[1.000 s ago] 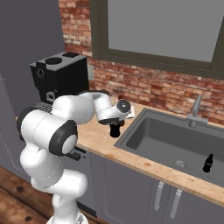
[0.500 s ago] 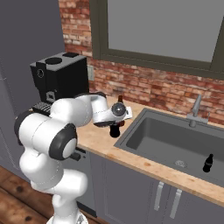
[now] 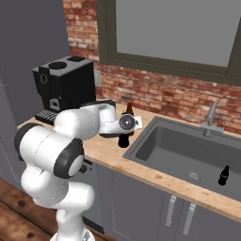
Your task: Place the large bottle from the dining counter next to the other large bottle outside the sink, and place the small bottle from the dining counter next to the other small bottle inside the sink.
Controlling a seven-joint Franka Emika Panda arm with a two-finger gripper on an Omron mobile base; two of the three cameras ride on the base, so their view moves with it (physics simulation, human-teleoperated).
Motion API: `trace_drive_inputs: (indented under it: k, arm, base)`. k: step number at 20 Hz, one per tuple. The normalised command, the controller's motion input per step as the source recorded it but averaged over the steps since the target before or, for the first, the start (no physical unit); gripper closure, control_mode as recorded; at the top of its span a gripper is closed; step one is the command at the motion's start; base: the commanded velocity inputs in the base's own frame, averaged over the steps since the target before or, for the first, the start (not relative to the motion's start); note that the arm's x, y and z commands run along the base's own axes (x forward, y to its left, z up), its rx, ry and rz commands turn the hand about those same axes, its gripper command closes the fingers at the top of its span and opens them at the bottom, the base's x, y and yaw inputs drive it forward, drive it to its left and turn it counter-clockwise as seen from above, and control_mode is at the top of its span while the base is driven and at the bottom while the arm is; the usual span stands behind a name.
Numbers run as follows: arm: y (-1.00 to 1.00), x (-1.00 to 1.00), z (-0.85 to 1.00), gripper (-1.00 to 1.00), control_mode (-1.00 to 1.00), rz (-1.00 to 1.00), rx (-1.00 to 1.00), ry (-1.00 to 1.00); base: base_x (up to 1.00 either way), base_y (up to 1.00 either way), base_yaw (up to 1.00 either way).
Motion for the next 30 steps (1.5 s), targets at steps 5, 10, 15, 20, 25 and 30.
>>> trace_drive_inputs:
  k: [5,10,15,20,25,30]
  arm:
    - [0.0,-0.03,0.08,-1.0,-1.0,0.0,0.0,-0.04]
    - [0.15,-0.18,0.3,-1.0,-1.0,0.0,0.0,0.0]
    - [0.29,-0.28,0.4,-1.0,-1.0,0.0,0.0,0.0]
    - [0.25,-0.26,0.41,-1.0,-1.0,-0.04,0.0,0.0]
    - [0.17,-0.05,0.13,-1.0,-1.0,-0.11,0.0,0.01]
    - [0.14,0.0,-0.02,-1.0,-1.0,-0.18,0.0,0.11]
  base:
    - [0.0,0.0,0.0]
    - [0.0,0.0,0.0]
    - [0.0,0.0,0.0]
    - [0.0,0.0,0.0]
    - [0.0,0.0,0.0]
    - [0.0,0.0,0.0]
